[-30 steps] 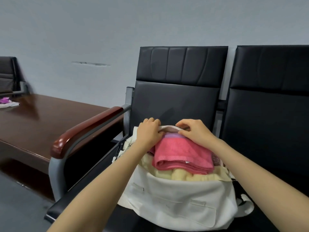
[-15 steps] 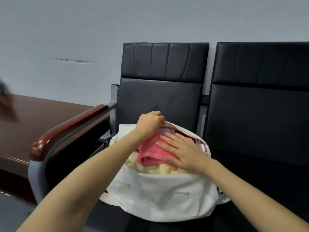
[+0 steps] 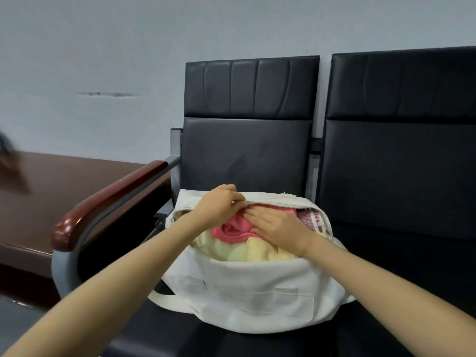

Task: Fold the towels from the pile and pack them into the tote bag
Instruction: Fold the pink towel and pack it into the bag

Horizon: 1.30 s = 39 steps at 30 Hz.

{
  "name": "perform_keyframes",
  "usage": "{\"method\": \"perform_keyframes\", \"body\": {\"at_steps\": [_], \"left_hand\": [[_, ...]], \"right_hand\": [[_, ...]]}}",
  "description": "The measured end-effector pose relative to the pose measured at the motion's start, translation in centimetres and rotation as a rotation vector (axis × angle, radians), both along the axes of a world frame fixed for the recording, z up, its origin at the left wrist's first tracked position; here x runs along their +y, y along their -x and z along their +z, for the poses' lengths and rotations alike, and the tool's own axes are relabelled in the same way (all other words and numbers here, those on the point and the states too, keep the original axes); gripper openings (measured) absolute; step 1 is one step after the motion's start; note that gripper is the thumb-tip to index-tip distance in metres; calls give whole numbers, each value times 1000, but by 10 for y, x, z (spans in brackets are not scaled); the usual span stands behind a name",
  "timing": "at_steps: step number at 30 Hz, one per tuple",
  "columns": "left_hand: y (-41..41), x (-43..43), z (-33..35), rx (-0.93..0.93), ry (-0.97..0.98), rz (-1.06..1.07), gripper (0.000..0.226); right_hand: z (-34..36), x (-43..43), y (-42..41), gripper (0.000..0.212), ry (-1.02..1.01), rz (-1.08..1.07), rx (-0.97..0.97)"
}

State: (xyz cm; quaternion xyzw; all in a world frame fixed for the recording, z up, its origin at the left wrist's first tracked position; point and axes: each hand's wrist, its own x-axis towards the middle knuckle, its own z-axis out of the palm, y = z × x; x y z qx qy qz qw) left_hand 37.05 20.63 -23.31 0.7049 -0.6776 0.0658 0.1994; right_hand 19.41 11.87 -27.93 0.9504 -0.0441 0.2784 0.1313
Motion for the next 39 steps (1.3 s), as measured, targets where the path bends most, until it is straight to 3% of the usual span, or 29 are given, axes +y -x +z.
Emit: {"method": "perform_keyframes", "body": {"at_steps": [3, 5, 7, 9, 11, 13, 15, 17, 19, 24, 28, 33, 36, 39], "left_hand": [[-14, 4, 4, 147, -134, -73, 34], [-22, 9, -4, 79, -215, -52, 49], [-24, 12, -15, -1, -233, -34, 65], [-24, 11, -26, -58, -240, -35, 96], [-24, 7, -32, -100, -230, -40, 109], [-19, 5, -32, -140, -186, -42, 91], [-13, 5, -31, -159, -188, -35, 68], [-14, 6, -34, -191, -192, -16, 61], [-16, 11, -39, -218, -181, -5, 56], [-9, 9, -37, -105, -133, -6, 51], [-6, 14, -19, -44, -151, -50, 56], [13, 56, -20, 121, 325, -143, 34], [31, 79, -50, 10, 402, -247, 31], [42, 89, -72, -61, 353, -243, 36]], "right_hand": [[-2, -2, 9, 44, 22, 126, -173], [7, -8, 19, 31, 36, 126, -247], [19, -16, 32, 23, -15, -4, -275], [29, -22, 46, 39, -289, -277, -135], [26, -28, 56, 46, -488, -457, 44], [25, -33, 57, 41, -402, -502, 100], [31, -37, 54, 30, -180, -458, 76], [32, -42, 54, 21, -15, -333, -12], [22, -44, 61, 25, 45, -226, -26], [1, -36, 71, 48, -120, -282, 55], [20, -29, 88, 40, -375, -319, 54], [23, -5, 125, 41, -412, -182, -86], [3, 6, 140, 37, -400, -159, -130], [-21, 21, 137, 32, -376, -105, -142]]}}
